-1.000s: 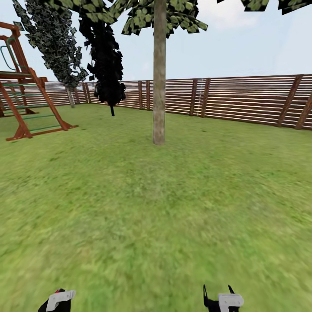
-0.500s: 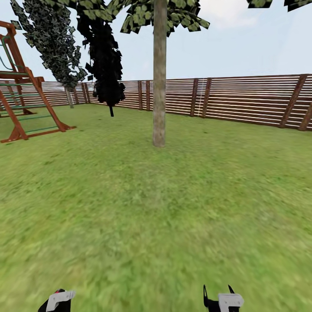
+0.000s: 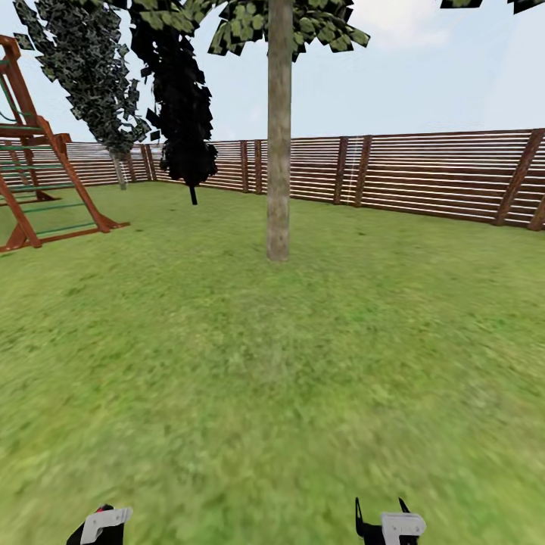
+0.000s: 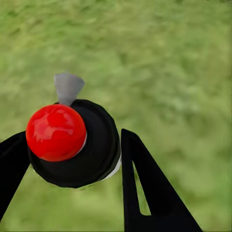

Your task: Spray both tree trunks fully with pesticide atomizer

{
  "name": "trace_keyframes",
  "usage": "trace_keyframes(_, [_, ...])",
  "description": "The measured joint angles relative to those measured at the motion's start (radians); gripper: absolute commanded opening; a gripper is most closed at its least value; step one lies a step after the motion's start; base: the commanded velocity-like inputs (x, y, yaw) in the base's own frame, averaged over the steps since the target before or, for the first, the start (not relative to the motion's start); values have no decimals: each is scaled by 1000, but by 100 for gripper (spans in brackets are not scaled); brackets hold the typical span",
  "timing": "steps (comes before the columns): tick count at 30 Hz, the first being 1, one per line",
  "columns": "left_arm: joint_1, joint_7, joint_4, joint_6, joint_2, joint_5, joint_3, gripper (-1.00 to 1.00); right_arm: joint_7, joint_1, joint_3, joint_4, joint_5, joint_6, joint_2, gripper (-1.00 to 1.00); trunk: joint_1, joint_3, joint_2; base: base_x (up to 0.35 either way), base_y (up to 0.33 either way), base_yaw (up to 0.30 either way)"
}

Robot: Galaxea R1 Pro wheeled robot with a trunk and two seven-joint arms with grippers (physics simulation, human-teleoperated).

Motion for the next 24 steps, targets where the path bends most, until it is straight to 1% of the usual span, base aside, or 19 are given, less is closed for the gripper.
trace_keyframes(24, [0, 0, 0, 0, 0, -1, 0, -100, 0, 0, 0, 0, 0, -3, 0, 100, 0, 0, 0, 341, 0, 0])
